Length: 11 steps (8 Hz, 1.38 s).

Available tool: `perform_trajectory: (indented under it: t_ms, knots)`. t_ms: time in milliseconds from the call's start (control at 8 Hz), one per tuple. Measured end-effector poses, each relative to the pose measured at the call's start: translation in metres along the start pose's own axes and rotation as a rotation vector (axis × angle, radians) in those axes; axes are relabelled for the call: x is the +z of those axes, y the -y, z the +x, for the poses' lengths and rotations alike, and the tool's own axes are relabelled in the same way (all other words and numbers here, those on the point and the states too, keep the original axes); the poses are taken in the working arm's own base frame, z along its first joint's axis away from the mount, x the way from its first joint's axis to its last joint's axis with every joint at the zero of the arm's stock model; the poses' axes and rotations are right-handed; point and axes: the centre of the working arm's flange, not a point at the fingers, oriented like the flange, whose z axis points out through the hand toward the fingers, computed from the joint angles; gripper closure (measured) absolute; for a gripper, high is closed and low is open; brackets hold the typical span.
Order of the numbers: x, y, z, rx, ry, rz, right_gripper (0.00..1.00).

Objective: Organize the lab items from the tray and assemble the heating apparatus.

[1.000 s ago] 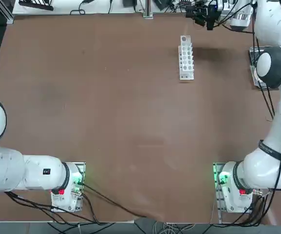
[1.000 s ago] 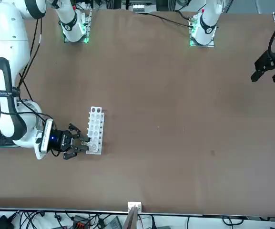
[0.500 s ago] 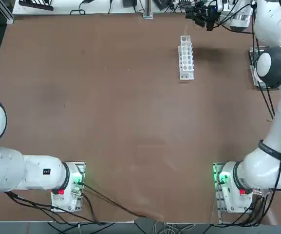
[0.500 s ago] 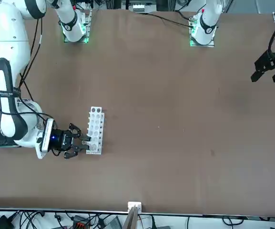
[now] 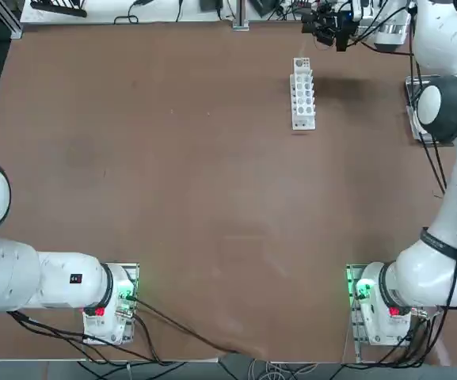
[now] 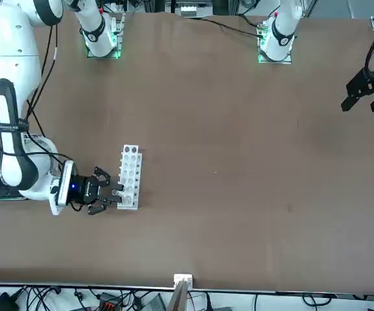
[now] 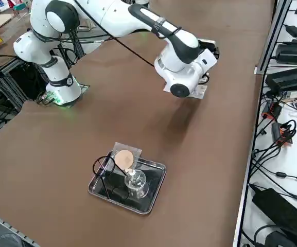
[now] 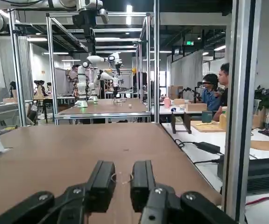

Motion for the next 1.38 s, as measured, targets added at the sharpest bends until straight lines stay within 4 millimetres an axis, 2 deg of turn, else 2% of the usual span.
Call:
perform_trajectory:
  t_ms: [500,750,875,1250,1375]
  knots:
    - [0.0005,0.0056,-0.0112,-0.003,0.001,0.002,0.75]
    - [0.0006,0.0063,-0.0126,-0.011,0.001,0.002,0.7]
    - [0.0006,0.0063,-0.0126,-0.013,0.001,0.002,0.62]
    - [-0.0021,0.0057,-0.0128,-0.013,0.003,-0.003,0.1]
    - [-0.0043,0.0051,-0.0128,-0.008,0.004,-0.007,0.03]
